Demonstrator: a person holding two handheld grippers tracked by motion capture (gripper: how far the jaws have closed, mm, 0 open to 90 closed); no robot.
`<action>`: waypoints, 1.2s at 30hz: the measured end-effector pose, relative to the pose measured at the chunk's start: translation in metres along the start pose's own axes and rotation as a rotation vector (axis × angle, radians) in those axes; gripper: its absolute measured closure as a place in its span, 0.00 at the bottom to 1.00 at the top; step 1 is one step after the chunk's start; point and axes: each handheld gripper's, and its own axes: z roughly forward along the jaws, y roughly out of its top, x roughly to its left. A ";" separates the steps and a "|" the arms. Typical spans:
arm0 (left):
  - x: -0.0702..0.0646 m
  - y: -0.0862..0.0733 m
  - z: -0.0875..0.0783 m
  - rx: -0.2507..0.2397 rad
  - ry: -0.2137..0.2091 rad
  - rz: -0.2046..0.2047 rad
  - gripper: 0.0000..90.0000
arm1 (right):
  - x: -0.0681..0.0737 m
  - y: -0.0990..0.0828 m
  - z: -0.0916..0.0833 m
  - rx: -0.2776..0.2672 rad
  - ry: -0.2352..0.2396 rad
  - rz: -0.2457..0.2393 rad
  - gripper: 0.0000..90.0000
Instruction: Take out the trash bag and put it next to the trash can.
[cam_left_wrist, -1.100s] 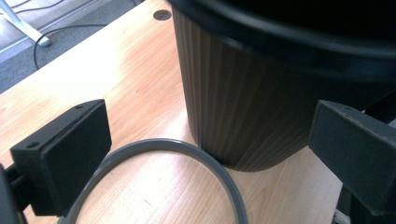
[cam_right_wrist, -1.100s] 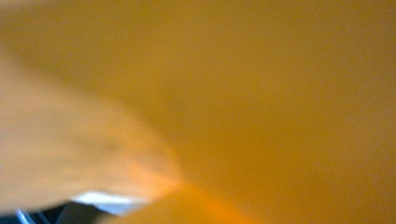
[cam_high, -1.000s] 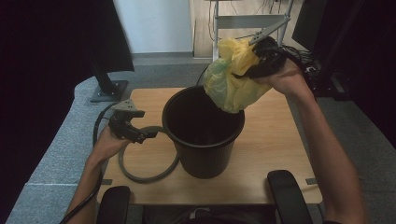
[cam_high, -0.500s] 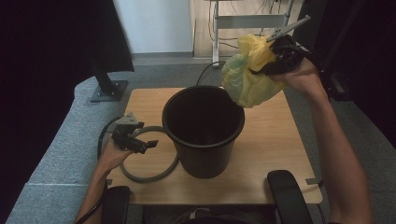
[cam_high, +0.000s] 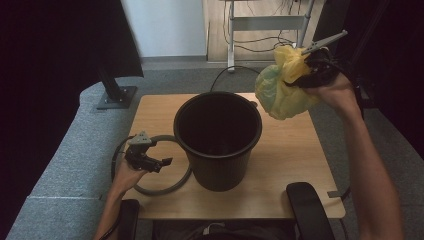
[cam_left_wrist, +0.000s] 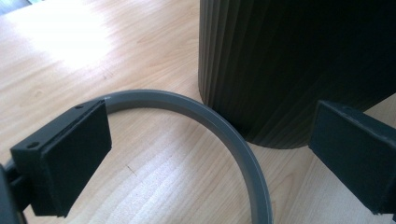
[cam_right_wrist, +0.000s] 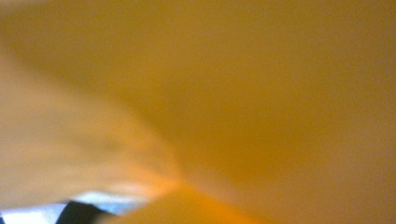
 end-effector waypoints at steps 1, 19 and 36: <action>0.000 -0.002 0.001 0.002 -0.001 -0.002 0.00 | 0.000 0.000 0.000 0.000 0.000 0.000 0.82; -0.004 -0.042 0.022 0.006 0.045 -0.063 0.00 | -0.007 -0.076 0.057 0.026 -0.011 0.089 0.82; -0.011 -0.063 0.036 0.058 0.081 -0.088 0.00 | -0.002 -0.144 0.109 0.080 -0.026 0.159 0.80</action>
